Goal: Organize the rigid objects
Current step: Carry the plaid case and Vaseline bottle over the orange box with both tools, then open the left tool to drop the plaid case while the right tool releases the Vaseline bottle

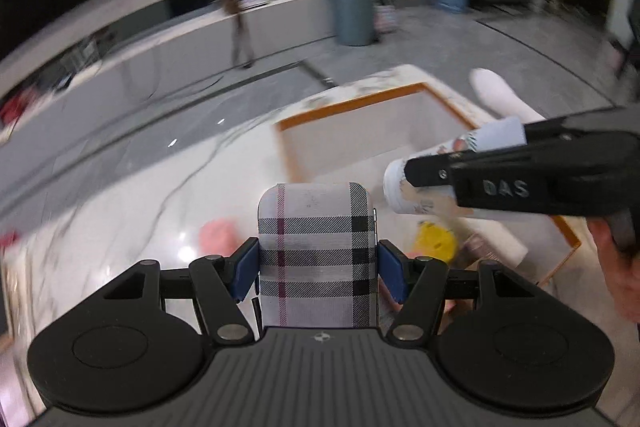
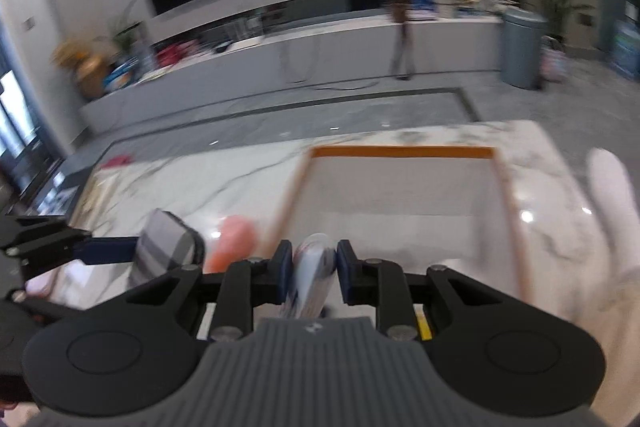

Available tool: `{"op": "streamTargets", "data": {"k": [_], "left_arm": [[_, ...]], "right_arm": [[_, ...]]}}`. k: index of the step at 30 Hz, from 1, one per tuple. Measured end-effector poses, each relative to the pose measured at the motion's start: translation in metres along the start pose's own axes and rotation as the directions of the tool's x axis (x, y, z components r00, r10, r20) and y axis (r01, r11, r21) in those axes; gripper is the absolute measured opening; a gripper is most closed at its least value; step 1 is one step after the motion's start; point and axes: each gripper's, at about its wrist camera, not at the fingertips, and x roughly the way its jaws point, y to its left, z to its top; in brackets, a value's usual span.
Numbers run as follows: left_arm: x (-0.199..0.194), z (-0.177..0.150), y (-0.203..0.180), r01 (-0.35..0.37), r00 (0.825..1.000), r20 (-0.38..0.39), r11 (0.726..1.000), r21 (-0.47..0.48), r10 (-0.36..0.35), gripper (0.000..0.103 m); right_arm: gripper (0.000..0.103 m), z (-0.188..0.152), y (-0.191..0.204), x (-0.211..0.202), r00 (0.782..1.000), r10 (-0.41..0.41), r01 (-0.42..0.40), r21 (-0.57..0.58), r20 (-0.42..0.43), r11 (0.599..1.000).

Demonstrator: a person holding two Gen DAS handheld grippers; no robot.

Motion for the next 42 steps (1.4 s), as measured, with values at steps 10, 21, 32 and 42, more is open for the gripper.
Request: {"op": "streamTargets", "data": {"k": [10,21,32,42], "left_arm": [[0.110,0.034,-0.045,0.000,0.990,-0.137,0.984,0.178,0.025,0.072],[0.178,0.041,-0.051,-0.028,0.974,-0.205,0.956,0.292,0.092,0.072],[0.200,0.041,-0.049,-0.026,0.968,-0.233,0.962,0.271,0.092,0.073],[0.182,0.039,-0.045,-0.036,0.975,-0.200,0.959,0.279,0.095,0.065]], "right_arm": [[0.023,0.004,-0.065,0.048,0.998,-0.042,0.049,0.168,-0.047,0.985],[0.023,0.005,-0.078,0.102,0.993,-0.020,0.040,0.170,-0.118,0.985],[0.023,-0.001,-0.082,0.121,0.988,-0.007,0.038,0.199,-0.155,0.979],[0.019,-0.005,-0.084,0.108,0.993,-0.009,0.033,0.202,-0.118,0.979]]}}
